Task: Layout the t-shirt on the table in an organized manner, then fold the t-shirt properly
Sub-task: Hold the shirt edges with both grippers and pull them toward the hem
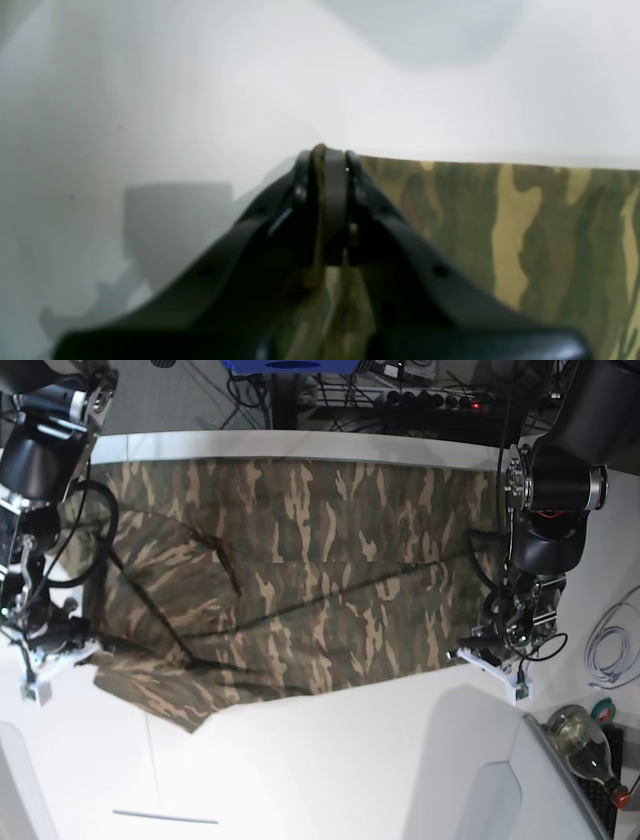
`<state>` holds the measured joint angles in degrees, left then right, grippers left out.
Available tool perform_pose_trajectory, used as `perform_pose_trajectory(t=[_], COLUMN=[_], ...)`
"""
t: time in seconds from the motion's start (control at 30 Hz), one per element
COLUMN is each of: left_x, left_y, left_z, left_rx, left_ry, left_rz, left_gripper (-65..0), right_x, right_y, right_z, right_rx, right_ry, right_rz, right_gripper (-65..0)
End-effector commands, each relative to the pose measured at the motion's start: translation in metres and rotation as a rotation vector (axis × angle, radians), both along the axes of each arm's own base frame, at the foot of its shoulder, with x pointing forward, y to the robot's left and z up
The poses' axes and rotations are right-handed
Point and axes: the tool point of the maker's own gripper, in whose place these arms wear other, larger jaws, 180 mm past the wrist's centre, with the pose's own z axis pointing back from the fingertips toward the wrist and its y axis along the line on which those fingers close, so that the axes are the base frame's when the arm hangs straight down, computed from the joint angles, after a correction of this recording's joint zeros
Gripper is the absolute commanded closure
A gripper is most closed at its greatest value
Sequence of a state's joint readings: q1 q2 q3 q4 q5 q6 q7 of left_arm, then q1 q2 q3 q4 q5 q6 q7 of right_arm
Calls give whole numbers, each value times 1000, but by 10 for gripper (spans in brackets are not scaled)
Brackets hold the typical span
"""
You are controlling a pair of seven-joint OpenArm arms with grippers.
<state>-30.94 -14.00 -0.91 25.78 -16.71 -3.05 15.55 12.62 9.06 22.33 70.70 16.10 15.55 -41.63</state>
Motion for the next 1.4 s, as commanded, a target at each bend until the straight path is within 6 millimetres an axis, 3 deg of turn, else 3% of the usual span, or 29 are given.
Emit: perform_pose_trajectory(t=[0.0, 0.17, 0.3, 0.57, 0.63, 0.77, 0.9, 1.03, 1.2, 1.27, 1.37], left_x=[31, 66, 83, 99, 101, 99, 84, 65, 31, 12, -17], left_y=[6, 0, -4, -26, -33, -40, -42, -42, -42, -33, -21], left_z=[35, 82, 103, 126, 135, 140, 135, 125, 108, 106, 115], left_rx=[18, 27, 23, 4, 2, -10, -5, 9, 22, 16, 10], left_ry=[-105, -228, -273, -341, -370, -357, -349, -348, -333, -318, -293], left_rz=[-4, -28, -32, -60, -73, -90, -105, -119, -137, -109, -75], left_gripper=[0, 0, 0, 0, 0, 0, 0, 0, 0, 0, 0], right_x=[25, 60, 80, 94, 94, 87, 75, 64, 37, 23, 1], right_y=[-5, 1, -17, -55, -56, -59, -59, -58, -65, -68, -67], right_z=[24, 36, 48, 77, 78, 60, 43, 39, 40, 36, 30], right_rx=[-25, -92, -128, -197, -200, -186, -180, -197, -265, -290, -312], right_ry=[-83, -174, -192, -280, -281, -235, -197, -195, -195, -182, -132], right_rz=[16, 95, 94, 55, 55, 47, 48, 62, 103, 121, 148], right_gripper=[0, 0, 0, 0, 0, 0, 0, 0, 0, 0, 0])
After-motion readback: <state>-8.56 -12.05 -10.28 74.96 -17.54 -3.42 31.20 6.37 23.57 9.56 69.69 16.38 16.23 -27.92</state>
